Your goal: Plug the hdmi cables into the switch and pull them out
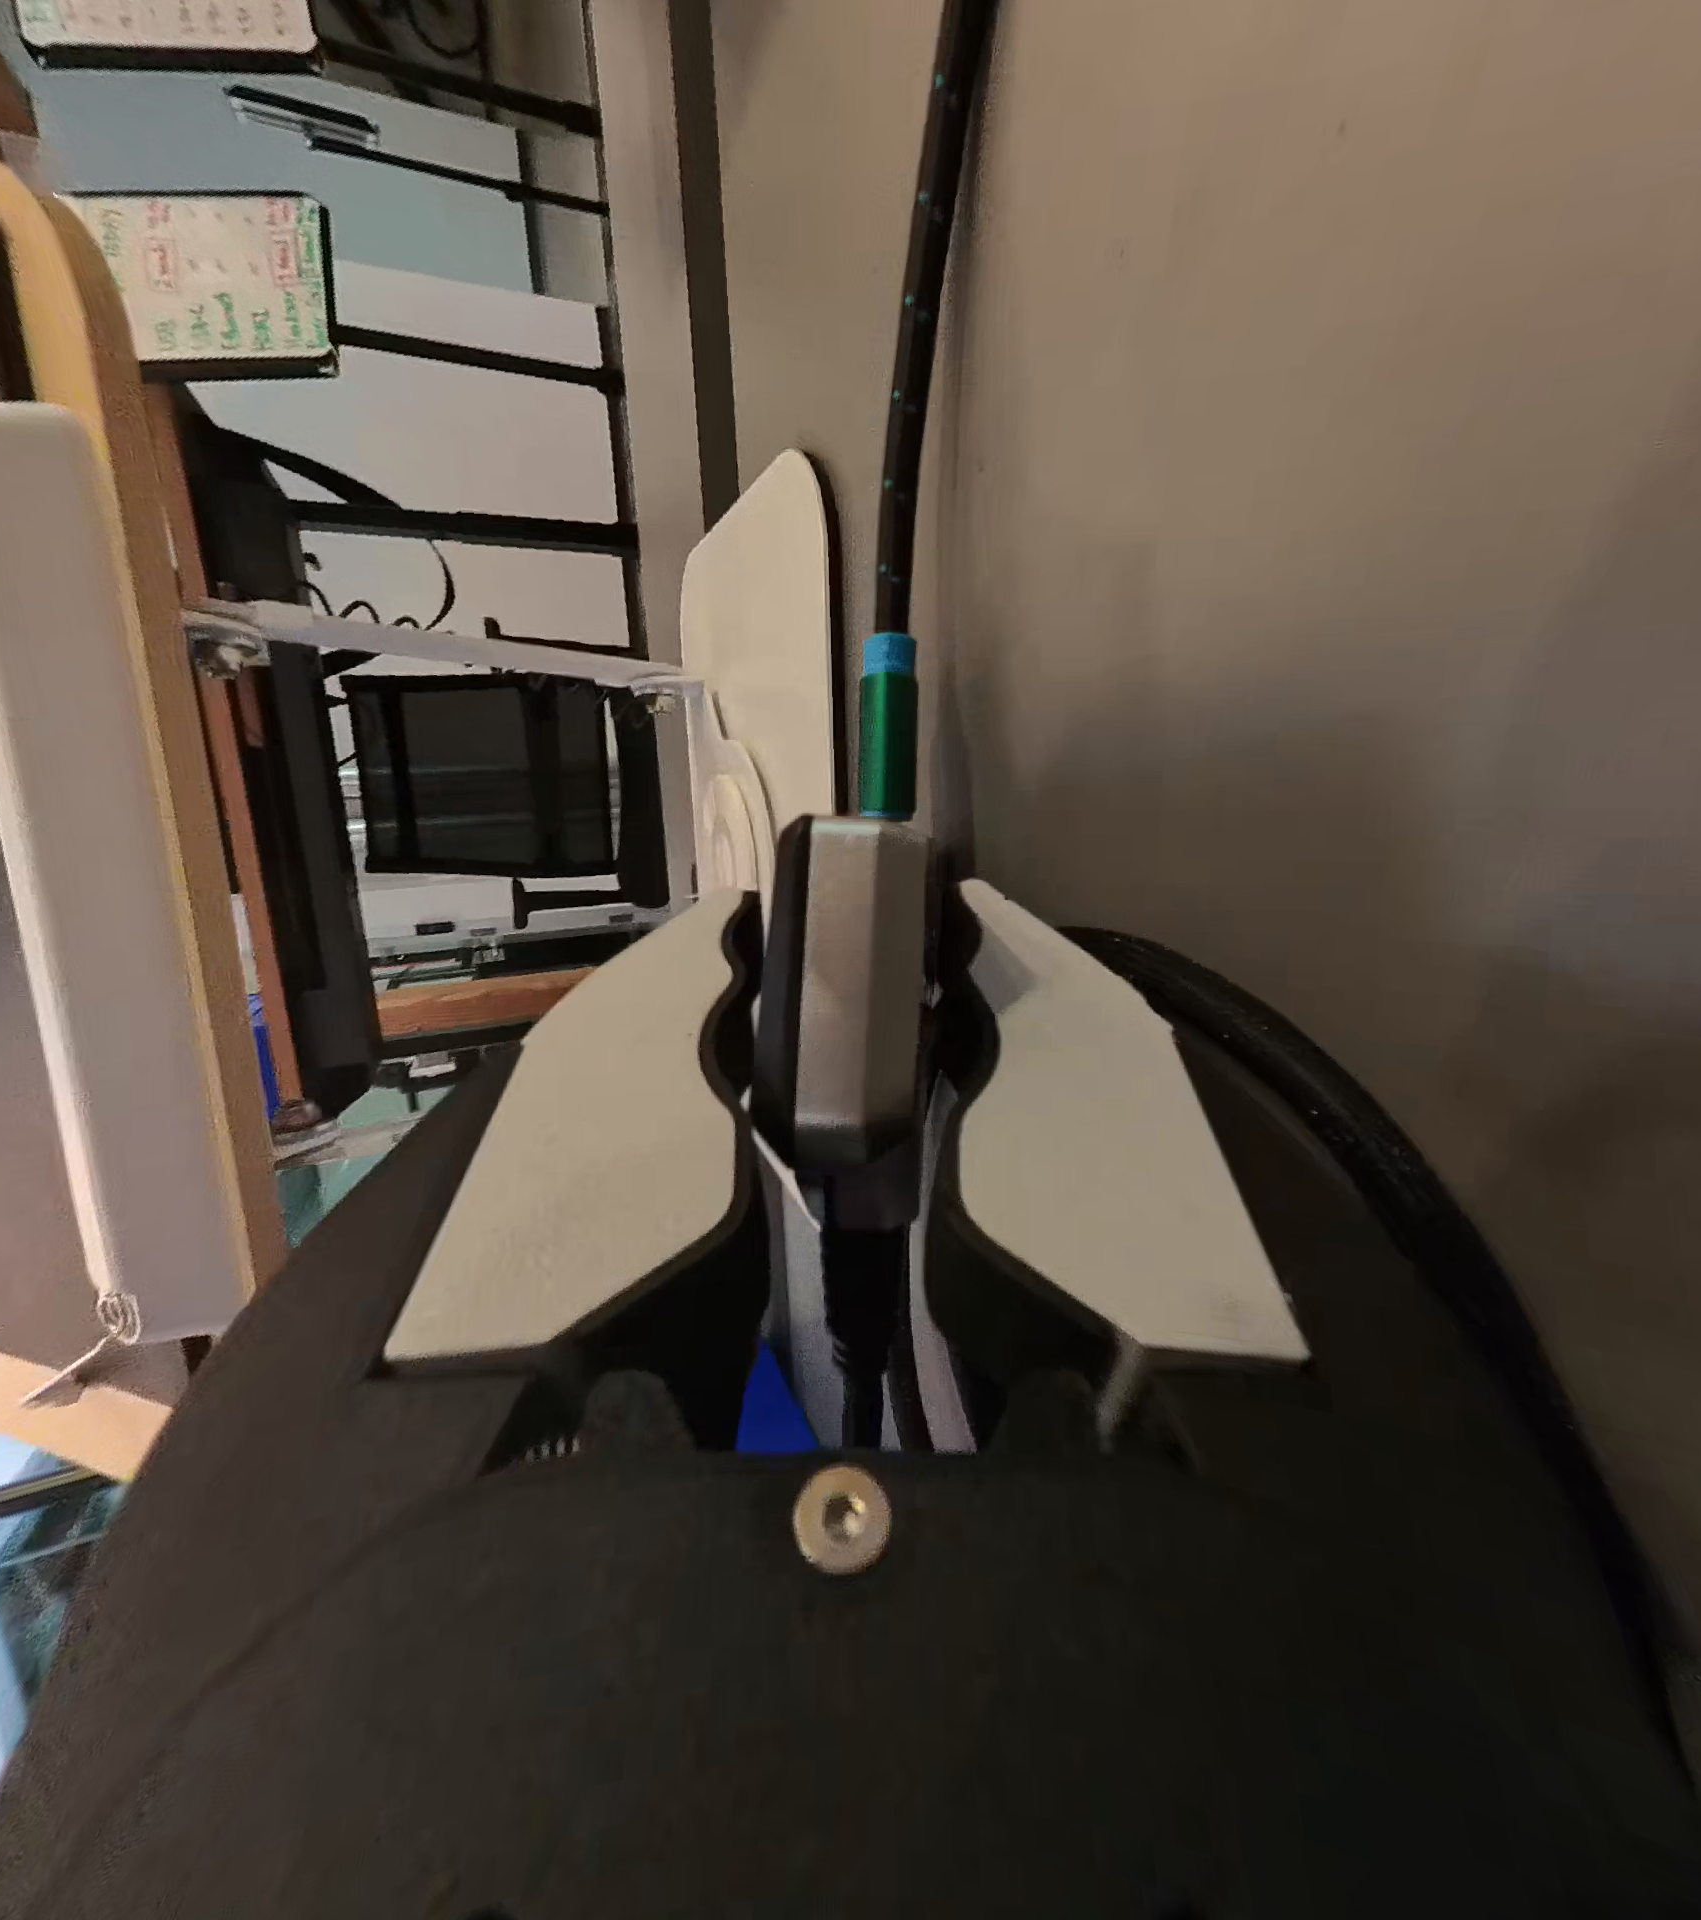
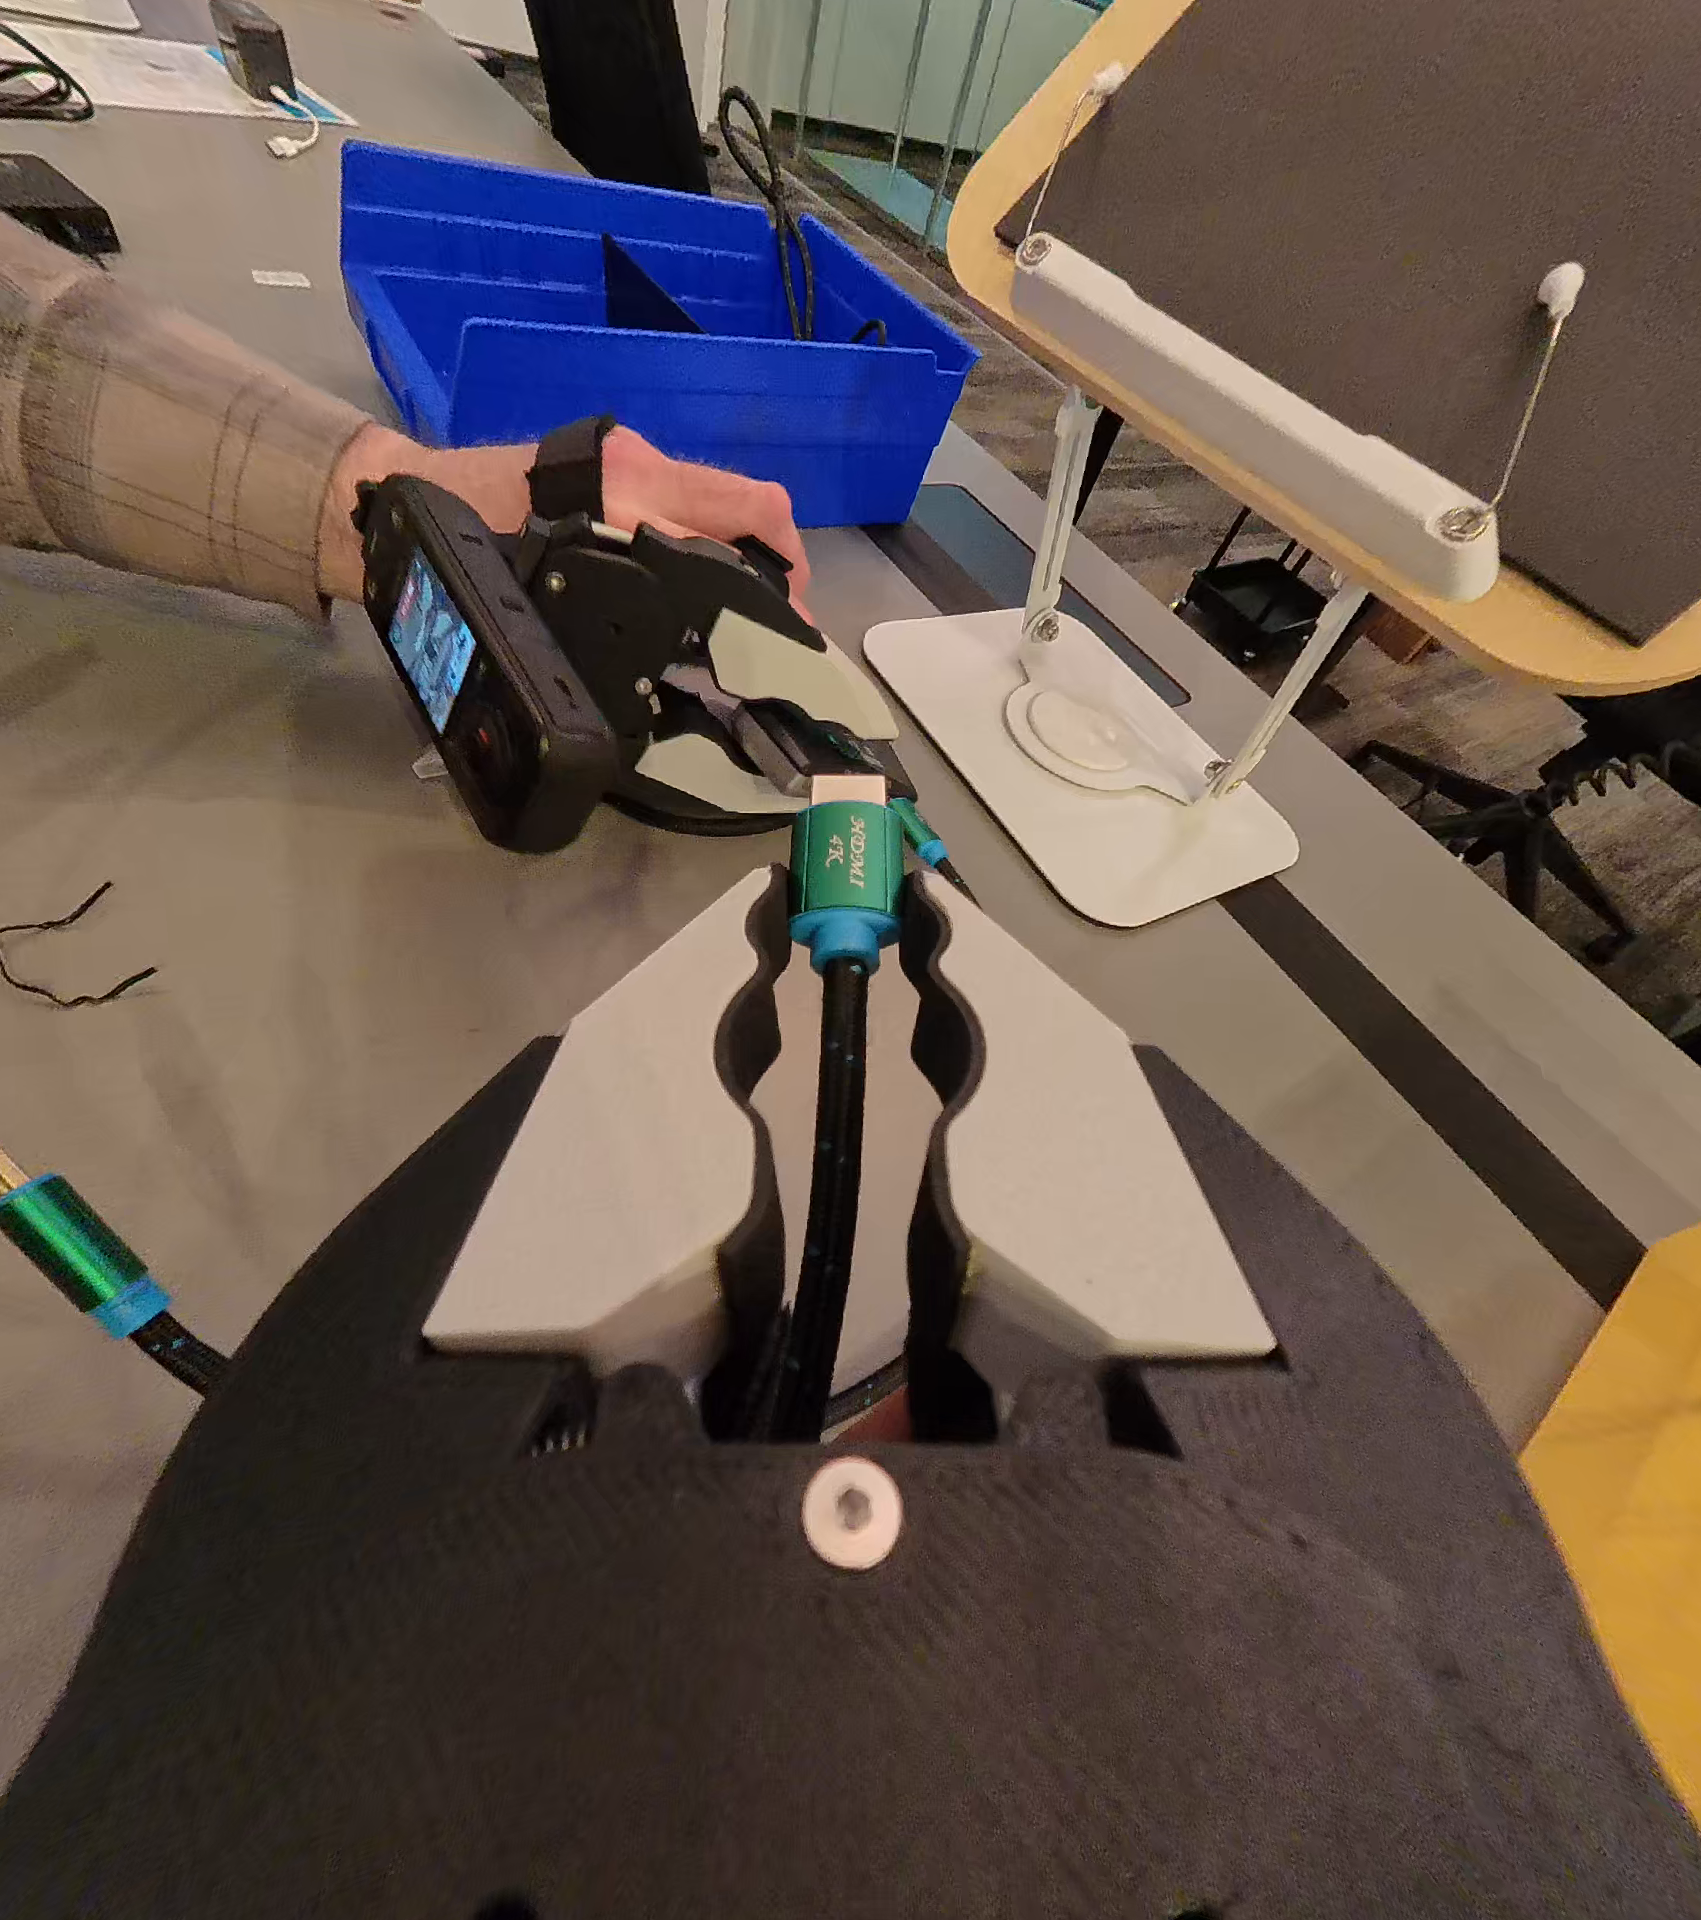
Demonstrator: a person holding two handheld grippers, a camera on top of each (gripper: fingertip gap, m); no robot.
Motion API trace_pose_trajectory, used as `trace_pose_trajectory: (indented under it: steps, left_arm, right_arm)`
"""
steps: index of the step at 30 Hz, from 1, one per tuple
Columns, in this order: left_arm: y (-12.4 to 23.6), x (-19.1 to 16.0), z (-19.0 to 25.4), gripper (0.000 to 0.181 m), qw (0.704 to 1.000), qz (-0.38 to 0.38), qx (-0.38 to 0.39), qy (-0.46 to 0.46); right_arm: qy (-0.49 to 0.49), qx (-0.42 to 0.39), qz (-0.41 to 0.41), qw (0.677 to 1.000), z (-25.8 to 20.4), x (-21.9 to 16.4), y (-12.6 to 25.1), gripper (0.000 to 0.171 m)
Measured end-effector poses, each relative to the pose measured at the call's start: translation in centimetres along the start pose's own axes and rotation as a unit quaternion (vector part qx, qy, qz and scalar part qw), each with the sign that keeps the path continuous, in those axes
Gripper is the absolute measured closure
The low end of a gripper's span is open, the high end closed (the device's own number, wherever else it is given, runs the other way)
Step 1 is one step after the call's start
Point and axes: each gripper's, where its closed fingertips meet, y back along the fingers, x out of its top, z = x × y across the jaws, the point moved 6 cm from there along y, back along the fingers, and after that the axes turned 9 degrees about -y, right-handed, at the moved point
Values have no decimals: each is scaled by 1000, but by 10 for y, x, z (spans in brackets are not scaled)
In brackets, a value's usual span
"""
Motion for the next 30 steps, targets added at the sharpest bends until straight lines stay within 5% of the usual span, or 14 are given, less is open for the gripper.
trace_pose_trajectory:
  steps: [10, 14, 17, 22, 27, 30]
  left_arm:
    - [24, -12, -32, 78, 991, -9, -126, 46]
    - [64, -19, -54, 69, 969, 49, -164, 177]
    - [112, -21, -70, 79, 907, 157, -196, 338]
    - [181, 12, -64, 85, 741, 339, -286, 504]
    - [198, 57, -60, 91, 656, 398, -301, 566]
    - [199, 76, -61, 124, 615, 426, -296, 594]
  right_arm:
    - [8, -13, -10, 1000, 4, -6, -6, 153]
    - [-8, -52, 19, 998, 18, 2, 0, 153]
    - [-29, -99, 53, 993, 35, 11, 11, 153]
    - [-27, -165, 100, 981, 54, 30, 22, 153]
    - [11, -215, 115, 970, 53, 49, 19, 153]
    - [41, -227, 117, 966, 43, 59, 17, 153]
